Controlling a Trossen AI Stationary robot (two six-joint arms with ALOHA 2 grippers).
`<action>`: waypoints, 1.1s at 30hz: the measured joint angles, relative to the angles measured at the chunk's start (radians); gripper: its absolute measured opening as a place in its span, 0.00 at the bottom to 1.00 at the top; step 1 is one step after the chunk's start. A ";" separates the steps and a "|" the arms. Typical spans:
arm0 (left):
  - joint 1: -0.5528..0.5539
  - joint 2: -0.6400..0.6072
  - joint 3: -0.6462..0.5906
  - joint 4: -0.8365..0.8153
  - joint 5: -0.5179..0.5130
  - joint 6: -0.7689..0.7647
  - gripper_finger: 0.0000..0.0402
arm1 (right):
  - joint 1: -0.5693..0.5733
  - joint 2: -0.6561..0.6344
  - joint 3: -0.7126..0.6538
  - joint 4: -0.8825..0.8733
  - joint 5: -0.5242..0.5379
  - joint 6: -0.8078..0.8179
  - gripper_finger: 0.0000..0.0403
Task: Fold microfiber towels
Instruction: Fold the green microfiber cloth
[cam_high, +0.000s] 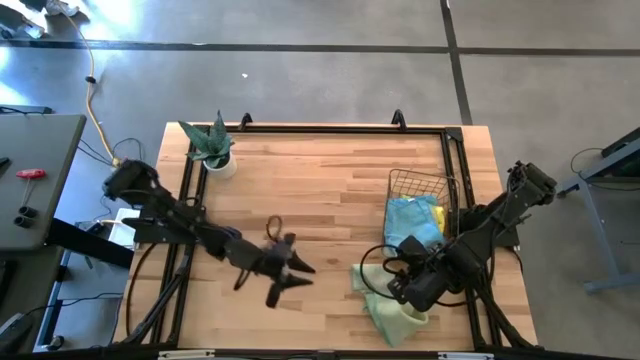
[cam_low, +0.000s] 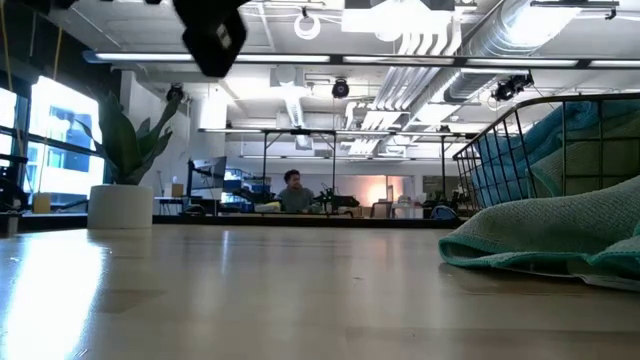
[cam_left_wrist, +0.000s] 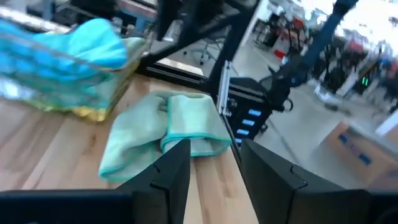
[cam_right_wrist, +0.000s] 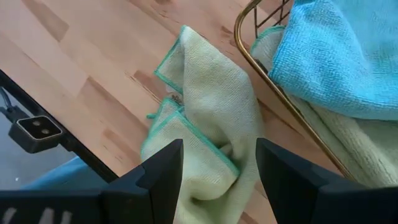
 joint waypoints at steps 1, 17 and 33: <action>-0.004 0.031 0.034 -0.004 0.000 0.031 0.33 | 0.001 0.000 0.000 0.002 -0.003 0.000 0.48; 0.053 0.490 0.513 -0.002 0.122 0.277 0.33 | 0.059 0.003 0.000 -0.019 -0.079 0.080 0.48; 0.064 0.608 0.674 -0.123 0.155 0.151 0.33 | 0.113 0.087 0.000 0.067 -0.218 0.179 0.48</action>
